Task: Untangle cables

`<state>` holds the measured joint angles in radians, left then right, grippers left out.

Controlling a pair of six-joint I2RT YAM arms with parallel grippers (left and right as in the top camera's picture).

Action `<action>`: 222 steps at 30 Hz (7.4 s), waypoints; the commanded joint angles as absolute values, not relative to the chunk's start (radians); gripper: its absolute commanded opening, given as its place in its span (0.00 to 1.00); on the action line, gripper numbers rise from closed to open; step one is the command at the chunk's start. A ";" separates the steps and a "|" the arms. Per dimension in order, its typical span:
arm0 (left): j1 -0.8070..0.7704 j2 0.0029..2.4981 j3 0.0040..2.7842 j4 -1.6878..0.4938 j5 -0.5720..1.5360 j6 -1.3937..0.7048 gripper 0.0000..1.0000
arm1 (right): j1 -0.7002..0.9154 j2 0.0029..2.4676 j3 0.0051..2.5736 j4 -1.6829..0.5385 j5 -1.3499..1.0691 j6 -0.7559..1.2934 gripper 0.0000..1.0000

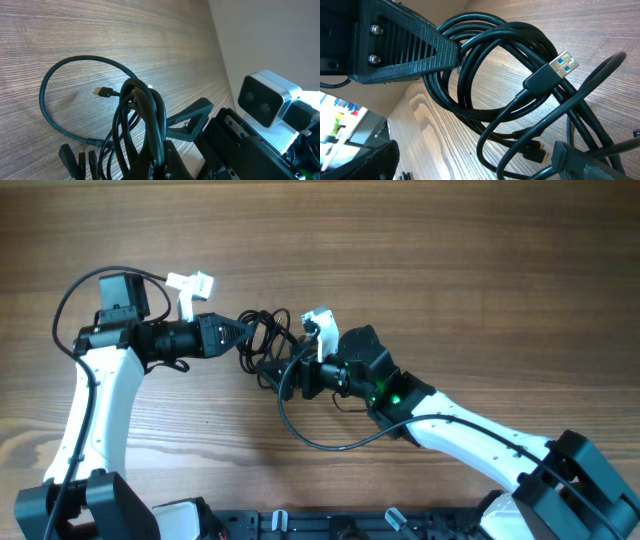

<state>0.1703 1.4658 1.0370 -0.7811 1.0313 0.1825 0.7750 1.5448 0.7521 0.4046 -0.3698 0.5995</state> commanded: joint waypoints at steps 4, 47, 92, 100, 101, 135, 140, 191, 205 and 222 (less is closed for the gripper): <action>0.169 1.442 1.052 -0.775 0.968 0.202 0.04 | 0.771 1.560 0.751 0.402 -0.371 0.579 1.00; 0.137 1.442 1.052 -1.040 1.077 0.839 0.04 | 0.771 1.560 0.751 0.469 -0.376 -0.556 0.73; 0.150 1.442 1.052 -0.765 1.200 0.418 0.04 | 0.771 1.562 0.751 0.233 -0.502 -0.529 0.04; 0.270 1.442 1.052 -0.744 1.124 0.209 0.04 | 0.771 1.562 0.751 0.223 -0.371 -0.233 0.04; 0.282 1.442 1.052 -0.744 1.124 0.200 0.04 | 0.771 1.562 0.751 0.223 -0.357 -0.199 0.04; 0.295 1.442 1.052 -0.733 0.600 -0.363 0.04 | 0.771 1.562 0.751 0.224 0.031 0.759 0.04; 0.295 1.442 1.052 -0.733 0.601 -0.481 0.04 | 0.771 1.562 0.751 0.213 0.033 0.907 0.05; 0.151 1.441 1.052 -0.662 1.042 0.254 0.04 | 0.771 1.562 0.751 0.480 -0.348 0.344 0.87; 0.132 1.246 1.052 -0.582 1.249 0.254 0.04 | 0.771 1.562 0.751 0.460 -0.387 0.314 0.88; 0.133 0.997 1.052 -0.575 0.841 0.066 0.04 | 0.771 1.562 0.751 0.371 -0.285 0.318 0.91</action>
